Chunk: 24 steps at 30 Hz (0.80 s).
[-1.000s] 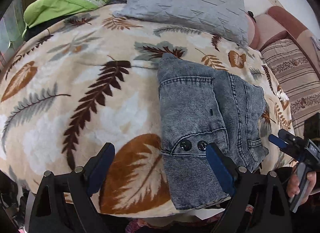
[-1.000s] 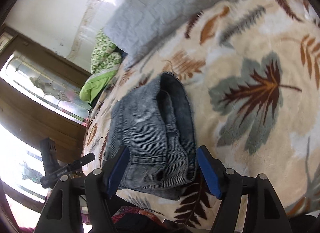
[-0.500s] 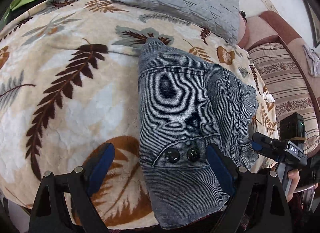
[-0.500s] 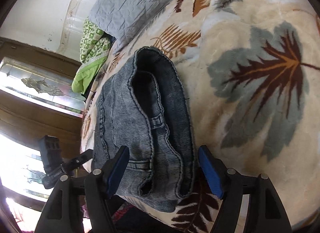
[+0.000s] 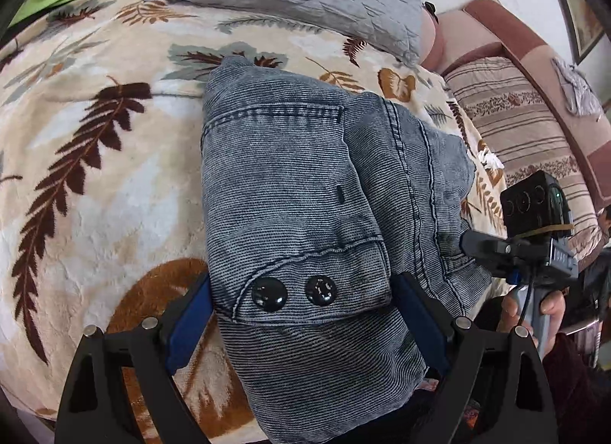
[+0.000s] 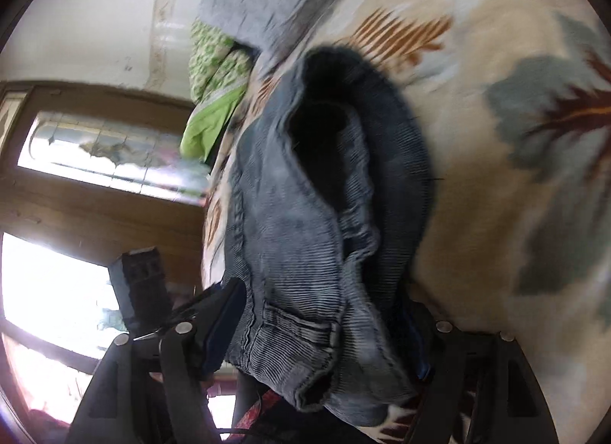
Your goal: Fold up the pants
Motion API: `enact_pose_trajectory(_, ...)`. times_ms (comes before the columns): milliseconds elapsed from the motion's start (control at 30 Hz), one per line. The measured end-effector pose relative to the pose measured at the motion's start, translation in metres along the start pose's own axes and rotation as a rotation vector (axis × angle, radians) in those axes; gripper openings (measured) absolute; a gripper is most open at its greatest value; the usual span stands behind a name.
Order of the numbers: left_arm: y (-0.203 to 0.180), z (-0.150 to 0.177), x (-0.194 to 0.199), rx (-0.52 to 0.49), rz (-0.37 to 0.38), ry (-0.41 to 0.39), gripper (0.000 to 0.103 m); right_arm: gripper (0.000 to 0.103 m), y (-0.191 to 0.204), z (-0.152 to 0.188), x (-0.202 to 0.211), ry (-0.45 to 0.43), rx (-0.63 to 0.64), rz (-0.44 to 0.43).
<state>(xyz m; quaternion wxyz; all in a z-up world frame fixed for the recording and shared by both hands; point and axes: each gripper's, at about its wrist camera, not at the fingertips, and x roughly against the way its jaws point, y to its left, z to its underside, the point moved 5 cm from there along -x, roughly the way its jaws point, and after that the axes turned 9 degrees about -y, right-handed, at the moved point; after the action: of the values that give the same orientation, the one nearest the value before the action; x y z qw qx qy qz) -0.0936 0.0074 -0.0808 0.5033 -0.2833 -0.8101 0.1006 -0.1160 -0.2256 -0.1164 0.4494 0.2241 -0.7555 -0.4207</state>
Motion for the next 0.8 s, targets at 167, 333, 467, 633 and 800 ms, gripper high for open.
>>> enact_pose_trajectory(167, 0.008, 0.005, -0.007, 0.074, 0.044, 0.03, 0.093, 0.078, 0.003, -0.002, -0.007, 0.01, 0.002, -0.023)
enact_pose_trajectory(333, 0.002, 0.007, -0.013, 0.047, 0.043, 0.037, 0.1, 0.077, 0.003, -0.002, -0.01, 0.014, 0.004, -0.017)
enact_pose_trajectory(467, -0.014, 0.013, -0.024, -0.072, -0.054, 0.046, 0.103, 0.077, -0.004, -0.004, -0.008, 0.017, -0.024, -0.028)
enact_pose_trajectory(633, -0.016, 0.016, -0.025, -0.08, -0.071, 0.021, 0.103, 0.077, -0.005, -0.004, -0.005, 0.019, -0.02, -0.016)
enact_pose_trajectory(800, -0.019, 0.011, -0.033, -0.056, -0.108, 0.083, 0.103, 0.072, -0.003, -0.002, -0.004, 0.024, 0.01, 0.014)
